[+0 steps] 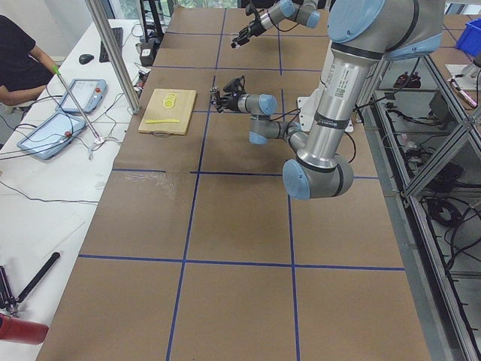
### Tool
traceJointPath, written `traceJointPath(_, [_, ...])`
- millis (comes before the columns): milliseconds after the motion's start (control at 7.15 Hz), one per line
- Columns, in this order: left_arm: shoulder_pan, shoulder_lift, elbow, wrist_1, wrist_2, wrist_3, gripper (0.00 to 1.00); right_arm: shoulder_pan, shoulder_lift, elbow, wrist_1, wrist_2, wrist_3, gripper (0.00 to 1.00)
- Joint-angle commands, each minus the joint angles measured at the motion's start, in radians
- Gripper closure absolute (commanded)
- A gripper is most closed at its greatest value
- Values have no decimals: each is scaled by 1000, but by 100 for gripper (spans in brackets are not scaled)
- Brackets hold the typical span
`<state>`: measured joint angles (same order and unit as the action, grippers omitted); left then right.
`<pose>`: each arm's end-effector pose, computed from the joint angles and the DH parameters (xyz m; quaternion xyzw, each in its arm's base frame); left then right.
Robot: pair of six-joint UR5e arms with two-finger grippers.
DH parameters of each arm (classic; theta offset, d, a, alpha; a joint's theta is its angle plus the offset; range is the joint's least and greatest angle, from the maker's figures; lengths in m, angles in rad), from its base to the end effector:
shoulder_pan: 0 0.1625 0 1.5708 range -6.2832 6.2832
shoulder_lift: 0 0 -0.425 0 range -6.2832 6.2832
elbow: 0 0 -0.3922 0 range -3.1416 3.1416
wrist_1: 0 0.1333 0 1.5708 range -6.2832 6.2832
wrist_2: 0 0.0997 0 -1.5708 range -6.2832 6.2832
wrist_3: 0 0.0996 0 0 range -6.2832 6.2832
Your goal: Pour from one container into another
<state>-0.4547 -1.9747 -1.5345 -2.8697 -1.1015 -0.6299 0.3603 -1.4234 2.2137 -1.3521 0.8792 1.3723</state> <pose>0.4714 -0.4290 0.3046 0.5823 0.4511 -0.0096 0.6762 -0.3577 -0.3451 0.2607 0.4106 -0.3553 0.2299 0.8077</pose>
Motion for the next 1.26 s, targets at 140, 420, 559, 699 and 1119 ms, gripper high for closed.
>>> traceJointPath(140, [-76,234,-116,10,5,-17,100,71,-58,-60,-1,23,39,100])
traceJointPath(420, [-82,322,-150,15,146,-116,100,69,-109,-114,4,17,37,100])
traceJointPath(559, [-82,365,-154,45,205,-234,100,69,-156,-115,46,14,34,100])
traceJointPath(699, [-78,391,-153,81,248,-342,100,69,-204,-136,138,14,15,100])
traceJointPath(1119, [72,450,-148,203,447,-621,100,66,-238,-340,471,-80,-78,100])
